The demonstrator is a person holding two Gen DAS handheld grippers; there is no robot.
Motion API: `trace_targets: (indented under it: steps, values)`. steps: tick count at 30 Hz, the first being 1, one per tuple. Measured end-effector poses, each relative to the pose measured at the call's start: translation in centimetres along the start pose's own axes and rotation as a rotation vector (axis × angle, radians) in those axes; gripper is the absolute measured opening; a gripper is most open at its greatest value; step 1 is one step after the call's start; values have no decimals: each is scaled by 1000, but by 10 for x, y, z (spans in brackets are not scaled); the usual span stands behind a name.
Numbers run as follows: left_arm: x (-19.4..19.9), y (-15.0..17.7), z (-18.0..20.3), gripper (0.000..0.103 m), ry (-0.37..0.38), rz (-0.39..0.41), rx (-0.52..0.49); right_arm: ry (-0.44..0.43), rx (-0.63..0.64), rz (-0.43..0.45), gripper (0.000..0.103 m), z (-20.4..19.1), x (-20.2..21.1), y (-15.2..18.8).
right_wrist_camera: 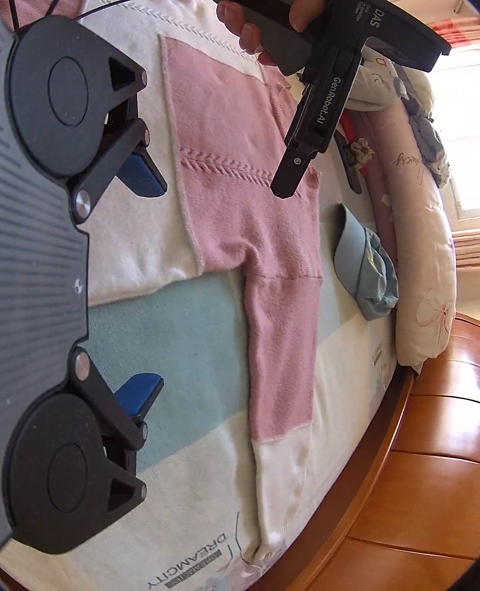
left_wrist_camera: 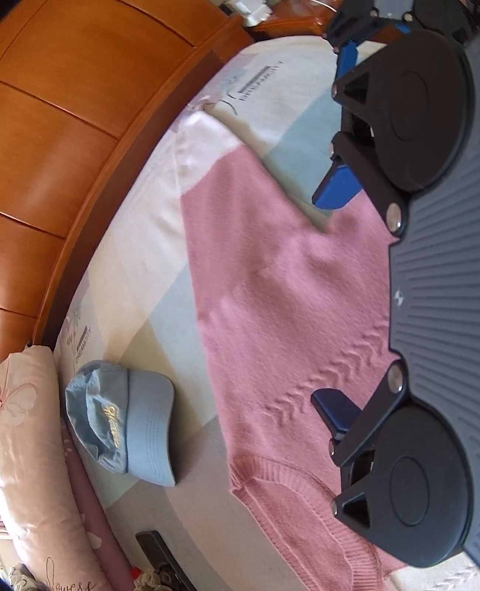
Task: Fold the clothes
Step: 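Move the open left gripper to the white cuff by the headboard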
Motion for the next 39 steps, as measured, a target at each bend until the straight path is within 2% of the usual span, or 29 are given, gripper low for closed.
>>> trace_targets:
  steps: [5, 9, 15, 19, 22, 24, 27, 29, 34, 36, 39]
  values:
    - [-48, -33, 79, 102, 45, -49, -34, 30, -80, 45, 103, 44, 14, 13]
    - [-99, -48, 134, 102, 40, -96, -68, 36, -91, 76, 103, 65, 25, 23]
    - [-155, -66, 177, 102, 0, -118, -79, 120, -20, 84, 103, 86, 38, 38]
    - [-184, -66, 189, 102, 8, -188, -24, 170, -40, 65, 103, 106, 41, 48]
    - [-194, -62, 203, 102, 0, -196, -50, 157, -117, 70, 103, 123, 44, 52]
    - [-197, -61, 218, 102, 30, -209, -60, 150, -181, 70, 103, 132, 45, 56]
    - [-207, -66, 240, 102, 113, -223, -74, 137, -251, 61, 103, 139, 43, 59]
    - [-213, -70, 246, 102, 118, -217, -60, 132, -262, 60, 103, 138, 40, 59]
    - [-193, -78, 241, 102, 141, -224, -51, 119, -233, 67, 103, 131, 40, 57]
    - [-175, -78, 231, 102, 113, -194, -80, 139, -219, 65, 103, 131, 41, 57]
    - [-164, -71, 207, 102, 78, -201, -44, 161, -229, 64, 103, 135, 43, 58]
Point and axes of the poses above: each gripper's, at about its wrist camera, not at the fingertips, and x roughly against the way its jaws point, z to its right, y to its underside, the point moved 6 cm from there along -x, roughly the way its jaws point, and after that the axes turned 6 degrees about x, right-handed, at the moved point
